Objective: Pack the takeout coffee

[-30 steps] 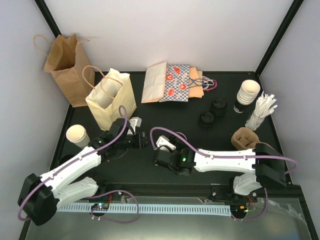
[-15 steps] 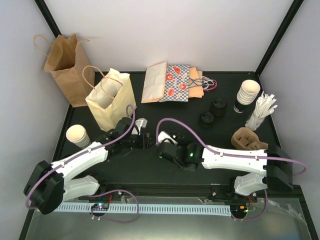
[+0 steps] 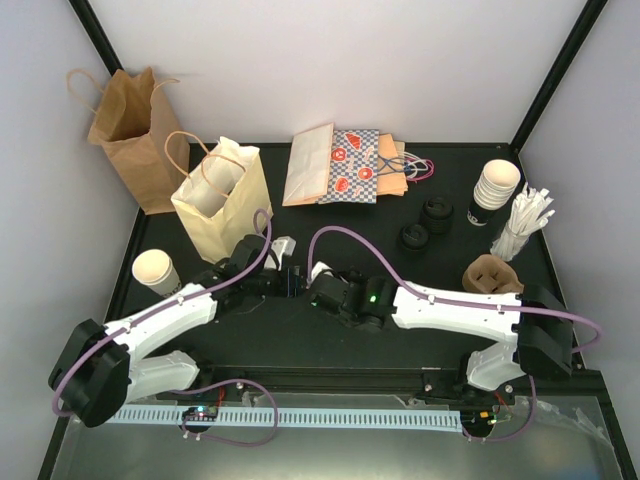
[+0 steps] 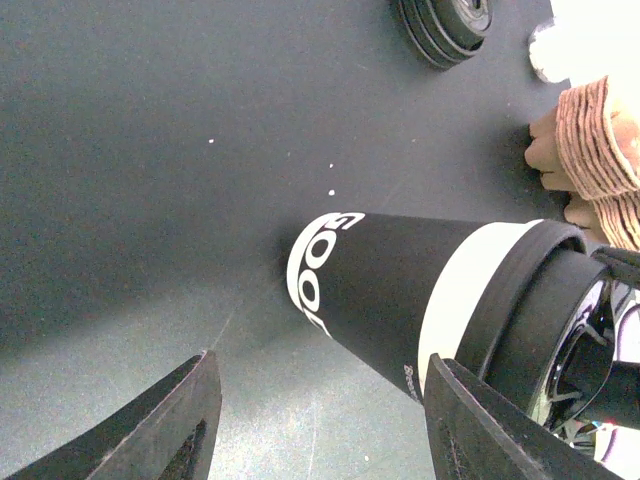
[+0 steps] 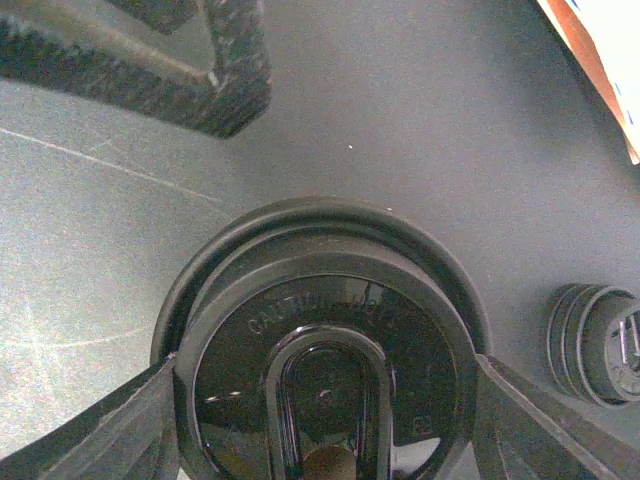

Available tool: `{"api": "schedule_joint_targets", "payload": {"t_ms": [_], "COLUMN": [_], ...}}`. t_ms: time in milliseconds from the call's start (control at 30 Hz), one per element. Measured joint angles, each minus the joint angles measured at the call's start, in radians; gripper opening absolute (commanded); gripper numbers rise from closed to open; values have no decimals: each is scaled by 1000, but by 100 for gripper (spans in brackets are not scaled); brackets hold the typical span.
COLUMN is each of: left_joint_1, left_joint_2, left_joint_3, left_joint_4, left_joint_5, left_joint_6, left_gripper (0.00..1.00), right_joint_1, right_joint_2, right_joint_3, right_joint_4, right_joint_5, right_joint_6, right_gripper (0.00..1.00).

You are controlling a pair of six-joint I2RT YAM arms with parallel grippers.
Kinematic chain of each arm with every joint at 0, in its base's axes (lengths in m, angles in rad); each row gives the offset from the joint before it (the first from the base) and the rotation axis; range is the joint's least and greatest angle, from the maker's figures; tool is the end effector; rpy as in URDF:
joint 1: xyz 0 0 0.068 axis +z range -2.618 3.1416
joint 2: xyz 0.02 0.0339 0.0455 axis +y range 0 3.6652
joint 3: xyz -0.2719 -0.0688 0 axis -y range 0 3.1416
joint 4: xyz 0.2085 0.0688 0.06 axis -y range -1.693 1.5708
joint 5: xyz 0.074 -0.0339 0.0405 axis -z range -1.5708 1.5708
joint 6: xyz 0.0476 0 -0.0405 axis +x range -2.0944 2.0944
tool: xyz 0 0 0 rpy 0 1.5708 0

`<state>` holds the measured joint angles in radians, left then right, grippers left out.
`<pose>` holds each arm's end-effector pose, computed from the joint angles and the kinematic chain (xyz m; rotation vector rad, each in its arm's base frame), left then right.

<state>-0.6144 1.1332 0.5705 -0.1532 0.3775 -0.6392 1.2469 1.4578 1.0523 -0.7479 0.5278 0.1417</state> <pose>0.1552 -0.1310 0.2217 0.1835 2.4621 -1.0378 0.1027 0.2306 0.2513 -1.1838 2.1906 -0.1793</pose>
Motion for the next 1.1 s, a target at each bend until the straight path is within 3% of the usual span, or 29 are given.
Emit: {"api": "schedule_joint_targets", "payload": {"t_ms": [667,1100], "left_joint_1": [0,1], "left_joint_2": [5,100], "left_joint_3": [-16,98], "left_joint_4": [1,16], "left_joint_5": [32,57], "left_joint_6": [0,-5], "left_gripper": [58,58], "right_joint_1": [-169,-287], "right_joint_2": [28,85], "right_joint_3": [71,140], "right_joint_4": [-26,-55], "right_joint_5": [-223,-407], "right_joint_6": [-3,-13], "right_gripper": [71,71]}}
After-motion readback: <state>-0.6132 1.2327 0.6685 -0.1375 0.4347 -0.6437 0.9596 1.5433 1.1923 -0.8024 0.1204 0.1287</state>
